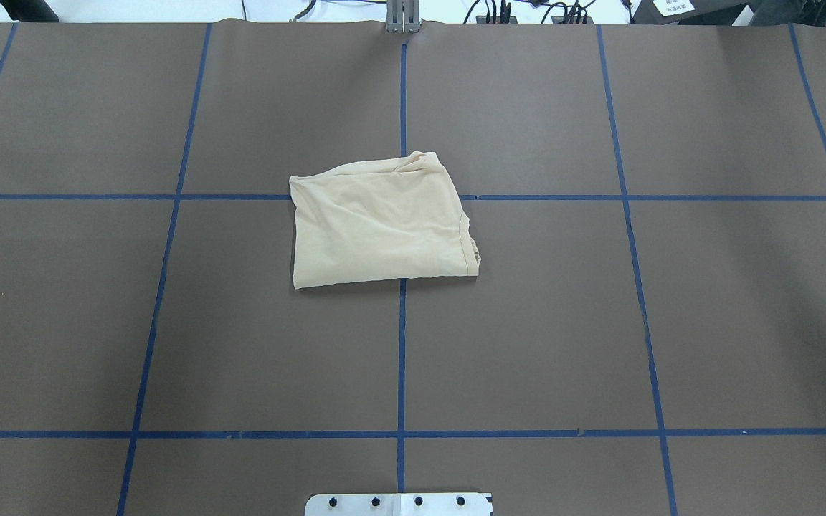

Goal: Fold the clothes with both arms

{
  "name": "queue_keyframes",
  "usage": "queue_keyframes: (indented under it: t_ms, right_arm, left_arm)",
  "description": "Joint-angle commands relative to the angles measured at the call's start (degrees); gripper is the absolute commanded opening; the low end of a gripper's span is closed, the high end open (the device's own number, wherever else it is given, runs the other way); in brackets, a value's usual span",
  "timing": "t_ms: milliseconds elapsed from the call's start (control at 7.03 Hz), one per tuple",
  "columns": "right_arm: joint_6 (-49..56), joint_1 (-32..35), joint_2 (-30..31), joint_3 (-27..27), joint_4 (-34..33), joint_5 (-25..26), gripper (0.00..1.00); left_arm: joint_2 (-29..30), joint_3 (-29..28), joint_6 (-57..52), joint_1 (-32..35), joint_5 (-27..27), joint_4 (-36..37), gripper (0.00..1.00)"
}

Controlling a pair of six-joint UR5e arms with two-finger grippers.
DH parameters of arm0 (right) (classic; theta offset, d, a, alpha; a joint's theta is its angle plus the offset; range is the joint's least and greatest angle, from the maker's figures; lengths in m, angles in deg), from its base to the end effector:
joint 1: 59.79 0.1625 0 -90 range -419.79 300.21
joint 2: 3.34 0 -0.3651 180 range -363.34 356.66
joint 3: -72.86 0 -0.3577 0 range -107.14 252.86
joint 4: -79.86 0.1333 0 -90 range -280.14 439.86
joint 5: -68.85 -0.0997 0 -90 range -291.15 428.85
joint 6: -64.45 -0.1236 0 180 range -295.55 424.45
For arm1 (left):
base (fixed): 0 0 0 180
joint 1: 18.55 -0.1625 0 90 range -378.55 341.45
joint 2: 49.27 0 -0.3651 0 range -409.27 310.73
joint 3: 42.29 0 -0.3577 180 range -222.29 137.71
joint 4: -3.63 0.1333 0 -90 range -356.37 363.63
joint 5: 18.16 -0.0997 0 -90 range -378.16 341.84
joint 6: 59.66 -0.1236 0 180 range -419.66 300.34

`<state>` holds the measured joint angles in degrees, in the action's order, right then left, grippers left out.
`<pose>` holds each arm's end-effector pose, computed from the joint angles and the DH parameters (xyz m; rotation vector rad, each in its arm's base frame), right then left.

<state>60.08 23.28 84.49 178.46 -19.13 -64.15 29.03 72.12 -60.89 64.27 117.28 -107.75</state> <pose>-0.0077 -0.4693 0.4923 0.0715 -0.7600 -0.1000 0.0059 -0.4085 0.4573 0.5244 0.8003 0.3712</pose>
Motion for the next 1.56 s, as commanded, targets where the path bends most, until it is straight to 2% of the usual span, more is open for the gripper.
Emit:
queue_keyframes:
  t_ms: [0, 995, 1422]
  right_arm:
    - [0.06, -0.02, -0.11, -0.13, -0.06, 0.28, 1.0]
    - [-0.03, -0.63, 1.12, 0.74, -0.32, 0.28, 1.0]
    - [-0.02, -0.9, 1.03, 1.54, -0.41, 1.32, 1.0]
  left_arm:
    - [0.63, -0.15, -0.17, -0.11, -0.01, -0.07, 0.99]
    - [1.07, -0.5, -0.26, -0.91, -0.71, -0.07, 0.99]
    - [2.38, -3.83, -0.17, -1.08, -0.8, 0.02, 0.99]
